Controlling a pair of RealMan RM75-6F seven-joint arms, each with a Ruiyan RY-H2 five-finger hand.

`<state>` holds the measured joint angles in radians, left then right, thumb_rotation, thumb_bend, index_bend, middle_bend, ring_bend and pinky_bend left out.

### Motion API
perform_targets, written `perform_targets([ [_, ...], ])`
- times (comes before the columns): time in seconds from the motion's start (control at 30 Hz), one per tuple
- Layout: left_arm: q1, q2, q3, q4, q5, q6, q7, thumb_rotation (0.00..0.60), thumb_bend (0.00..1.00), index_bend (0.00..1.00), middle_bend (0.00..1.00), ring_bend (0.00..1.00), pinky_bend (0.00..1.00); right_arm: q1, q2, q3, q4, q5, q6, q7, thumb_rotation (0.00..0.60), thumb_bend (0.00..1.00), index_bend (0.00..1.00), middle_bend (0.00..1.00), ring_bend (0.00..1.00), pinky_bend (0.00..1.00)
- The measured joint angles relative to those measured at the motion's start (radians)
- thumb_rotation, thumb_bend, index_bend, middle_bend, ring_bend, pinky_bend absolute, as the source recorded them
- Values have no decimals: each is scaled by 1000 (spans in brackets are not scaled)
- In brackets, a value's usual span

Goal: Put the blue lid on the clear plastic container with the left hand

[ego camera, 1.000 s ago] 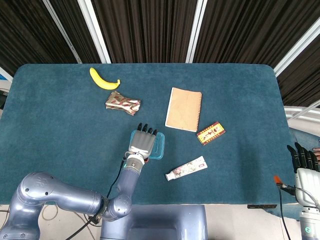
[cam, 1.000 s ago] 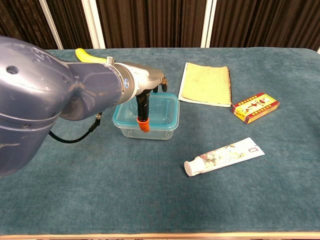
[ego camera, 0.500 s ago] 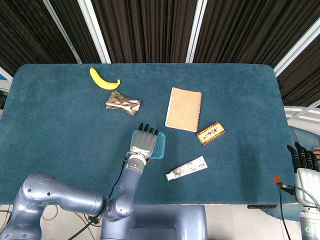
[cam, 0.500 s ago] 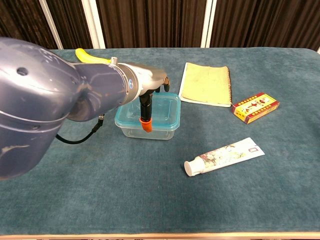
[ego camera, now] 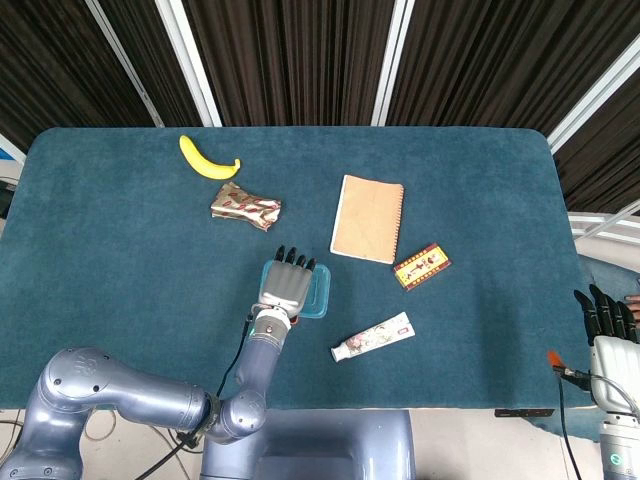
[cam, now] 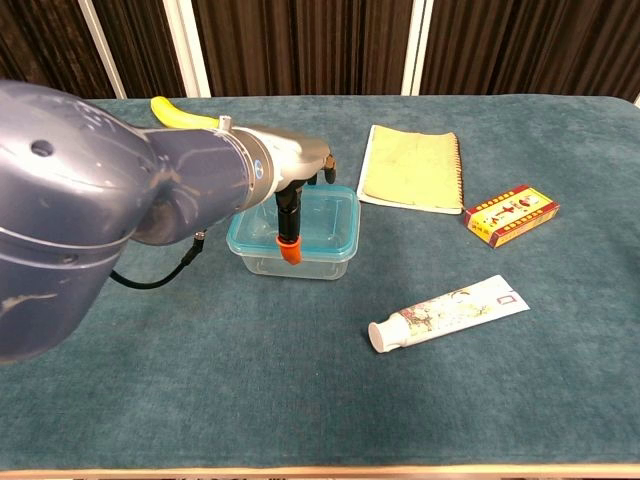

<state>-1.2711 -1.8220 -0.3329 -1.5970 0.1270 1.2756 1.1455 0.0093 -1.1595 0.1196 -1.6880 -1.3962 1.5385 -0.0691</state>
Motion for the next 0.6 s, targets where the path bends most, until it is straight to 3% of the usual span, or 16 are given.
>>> perform_targets([
  [0.6, 17, 4, -2, 7, 8, -18, -2, 600, 193, 139, 245, 0, 0, 0, -1, 0, -1, 3, -1, 0, 600, 274, 94, 14, 35, 0],
])
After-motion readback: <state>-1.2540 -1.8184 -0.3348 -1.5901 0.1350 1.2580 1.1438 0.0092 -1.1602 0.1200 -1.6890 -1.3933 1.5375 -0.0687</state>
